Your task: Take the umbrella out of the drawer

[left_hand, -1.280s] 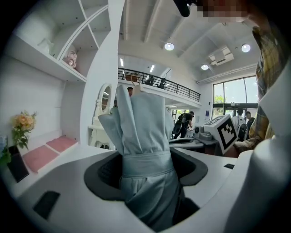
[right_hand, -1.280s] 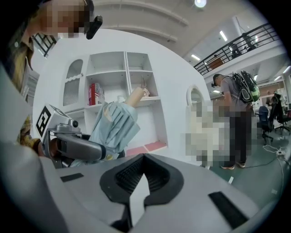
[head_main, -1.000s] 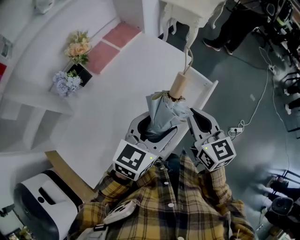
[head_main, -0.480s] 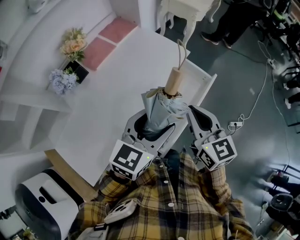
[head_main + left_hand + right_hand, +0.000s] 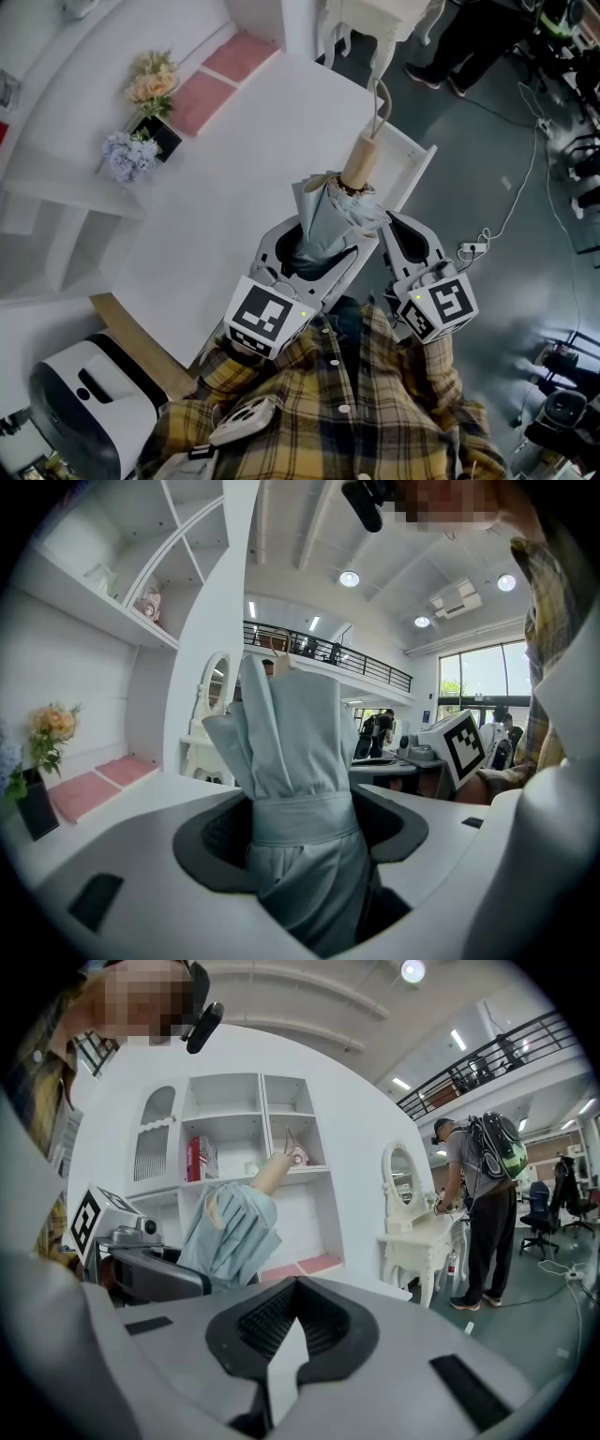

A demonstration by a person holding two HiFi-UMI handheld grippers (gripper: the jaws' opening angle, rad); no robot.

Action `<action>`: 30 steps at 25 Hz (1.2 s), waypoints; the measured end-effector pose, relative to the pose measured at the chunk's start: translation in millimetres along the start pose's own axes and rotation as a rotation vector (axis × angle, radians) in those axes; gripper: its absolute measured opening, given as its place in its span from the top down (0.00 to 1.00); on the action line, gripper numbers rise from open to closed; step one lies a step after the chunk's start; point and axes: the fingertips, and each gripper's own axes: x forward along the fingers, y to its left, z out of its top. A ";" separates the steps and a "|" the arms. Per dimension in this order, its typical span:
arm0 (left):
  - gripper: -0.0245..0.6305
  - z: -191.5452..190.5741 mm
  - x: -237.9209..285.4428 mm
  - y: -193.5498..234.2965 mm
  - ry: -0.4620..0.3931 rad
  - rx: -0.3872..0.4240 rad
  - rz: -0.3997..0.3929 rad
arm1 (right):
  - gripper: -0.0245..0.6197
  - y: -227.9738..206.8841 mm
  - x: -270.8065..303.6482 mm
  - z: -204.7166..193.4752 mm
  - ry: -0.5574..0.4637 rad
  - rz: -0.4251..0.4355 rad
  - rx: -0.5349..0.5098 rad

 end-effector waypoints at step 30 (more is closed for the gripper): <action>0.48 -0.5 1.8 0.8 0.005 -0.010 -0.039 | 0.94 4.5 6.7 -4.3 0.012 0.043 0.018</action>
